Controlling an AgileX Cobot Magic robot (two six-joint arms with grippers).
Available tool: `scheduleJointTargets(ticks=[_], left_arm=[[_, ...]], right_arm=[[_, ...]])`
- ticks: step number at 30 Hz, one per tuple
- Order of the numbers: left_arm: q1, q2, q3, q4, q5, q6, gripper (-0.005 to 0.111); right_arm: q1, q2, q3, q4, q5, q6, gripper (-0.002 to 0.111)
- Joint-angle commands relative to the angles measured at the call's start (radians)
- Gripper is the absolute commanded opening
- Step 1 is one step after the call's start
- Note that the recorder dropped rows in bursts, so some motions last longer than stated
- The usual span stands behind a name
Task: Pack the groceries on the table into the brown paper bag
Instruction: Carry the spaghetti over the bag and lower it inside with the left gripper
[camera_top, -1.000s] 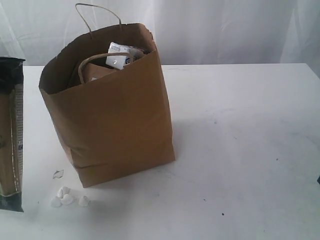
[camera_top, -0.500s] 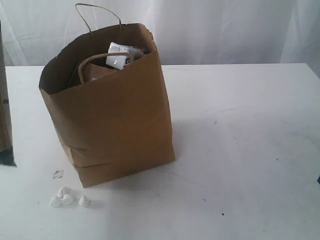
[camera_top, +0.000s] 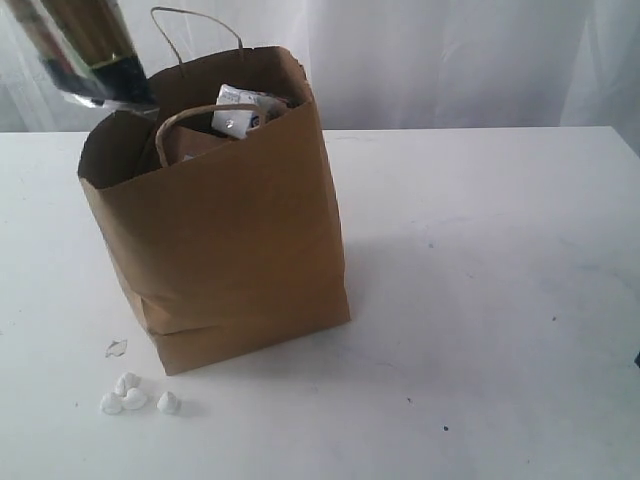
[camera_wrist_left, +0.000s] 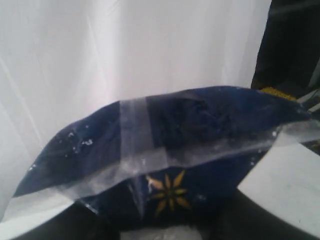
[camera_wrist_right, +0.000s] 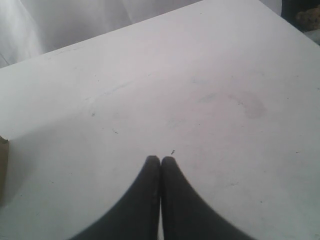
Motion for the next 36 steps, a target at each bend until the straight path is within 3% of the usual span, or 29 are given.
scheduleJointTargets(ticks=[1,4,18,22,30,36], left_arm=[[-0.001,0.010,-0.019,-0.245,-0.146,0.114,0.000],[-0.001,0.072,-0.019,-0.382,-0.082,0.218,0.000],[-0.001,0.301,-0.019,-0.384,0.143,0.378,0.000],[-0.001,0.347,-0.019,-0.394,0.154,0.389,0.000],[-0.001,0.436,-0.019,-0.591,0.180,0.474,0.000],[-0.001,0.505,-0.019,-0.623,0.209,0.494,0.000]], right_arm=[[0.003,0.003,0.004,-0.005,-0.012,0.002,0.000],[0.003,0.003,0.004,-0.005,-0.012,0.002,0.000],[0.003,0.003,0.004,-0.005,-0.014,0.002,0.000],[0.003,0.003,0.004,-0.005,-0.014,0.002,0.000],[0.003,0.003,0.004,-0.005,-0.014,0.002,0.000],[0.003,0.003,0.004,-0.005,-0.014,0.002,0.000]])
